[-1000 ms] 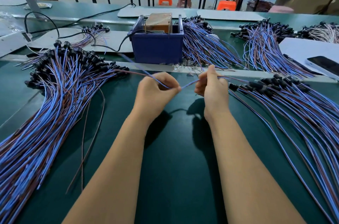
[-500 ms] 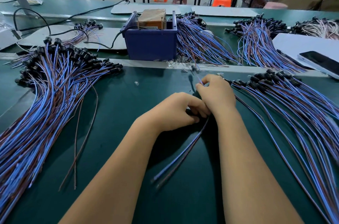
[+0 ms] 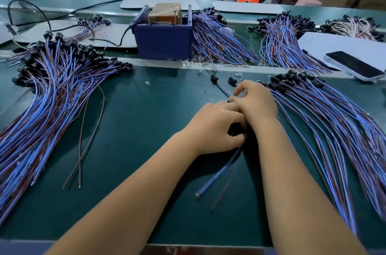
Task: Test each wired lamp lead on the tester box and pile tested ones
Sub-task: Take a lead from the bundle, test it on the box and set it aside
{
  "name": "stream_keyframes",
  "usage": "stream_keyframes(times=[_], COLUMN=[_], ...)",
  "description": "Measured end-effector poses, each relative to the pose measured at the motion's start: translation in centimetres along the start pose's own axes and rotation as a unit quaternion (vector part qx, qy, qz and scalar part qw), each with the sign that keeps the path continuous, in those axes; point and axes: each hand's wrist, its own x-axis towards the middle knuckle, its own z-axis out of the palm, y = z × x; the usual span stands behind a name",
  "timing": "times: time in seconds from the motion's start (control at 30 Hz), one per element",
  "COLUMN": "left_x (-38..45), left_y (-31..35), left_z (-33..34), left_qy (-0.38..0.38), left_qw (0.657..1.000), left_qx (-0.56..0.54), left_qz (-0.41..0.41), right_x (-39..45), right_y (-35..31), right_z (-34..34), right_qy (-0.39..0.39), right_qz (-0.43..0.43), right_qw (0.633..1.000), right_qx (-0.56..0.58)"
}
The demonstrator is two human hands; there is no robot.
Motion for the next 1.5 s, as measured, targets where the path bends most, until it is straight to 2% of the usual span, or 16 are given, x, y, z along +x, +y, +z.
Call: stream_keyframes(times=[0.2,0.37,0.47,0.53,0.6,0.67,0.77,0.83,0.9,0.97,1.07,1.17,1.27,1.37,1.5], left_x=[2.5,3.5,3.9,3.5,2.7,1.7,0.2,-1.3,-3.1,-4.4,-4.5,-3.9,-3.5,-3.4,-2.7], left_y=[3.9,5.6,4.6,3.4,1.8,-0.4,-4.4,-7.4,-10.1,-11.6,-12.4,-12.8,-13.1,-13.3,-13.9], left_z=[3.1,5.2,4.6,3.2,1.5,-0.5,-3.6,-5.8,-7.6,-8.5,-8.7,-8.4,-8.1,-8.3,-9.0], left_qy=[-0.036,-0.113,-0.111,-0.104,-0.052,0.058,0.213,0.301,0.354,0.367,0.333,0.237,0.212,0.223,0.130], left_qw=[0.998,0.985,0.991,0.993,0.986,0.978,0.939,0.900,0.858,0.822,0.801,0.814,0.817,0.815,0.812], left_qx=[0.041,0.122,0.064,-0.036,-0.140,-0.153,-0.117,-0.040,0.030,0.042,0.037,0.127,0.170,0.154,0.196], left_qz=[-0.009,-0.038,-0.038,-0.036,-0.074,-0.132,-0.243,-0.313,-0.371,-0.434,-0.496,-0.514,-0.509,-0.512,-0.533], right_x=[-0.3,-0.4,-0.6,-0.7,-0.6,-0.6,-1.2,-1.8,-2.2,-2.3,-1.7,-1.2,-1.3,-1.5,-1.6], right_y=[3.2,3.7,3.0,1.9,0.4,-1.6,-5.2,-7.6,-10.0,-11.7,-12.1,-11.2,-10.8,-10.8,-10.9], right_z=[-4.0,-4.8,-4.3,-3.8,-3.0,-1.7,1.3,3.9,6.6,8.7,10.1,9.9,9.6,9.3,9.4], right_qy=[-0.016,-0.009,-0.004,0.005,0.032,0.049,0.010,-0.025,-0.054,-0.066,-0.059,-0.083,-0.098,-0.106,-0.104], right_qz=[0.011,0.039,0.048,0.040,0.018,-0.016,-0.085,-0.143,-0.190,-0.213,-0.211,-0.178,-0.145,-0.122,-0.104], right_qw=[0.997,0.993,0.989,0.989,0.993,0.997,0.996,0.989,0.980,0.974,0.974,0.979,0.972,0.965,0.962], right_qx=[-0.071,-0.111,-0.137,-0.143,-0.115,-0.062,-0.018,-0.018,-0.016,-0.026,-0.049,0.060,0.158,0.205,0.231])
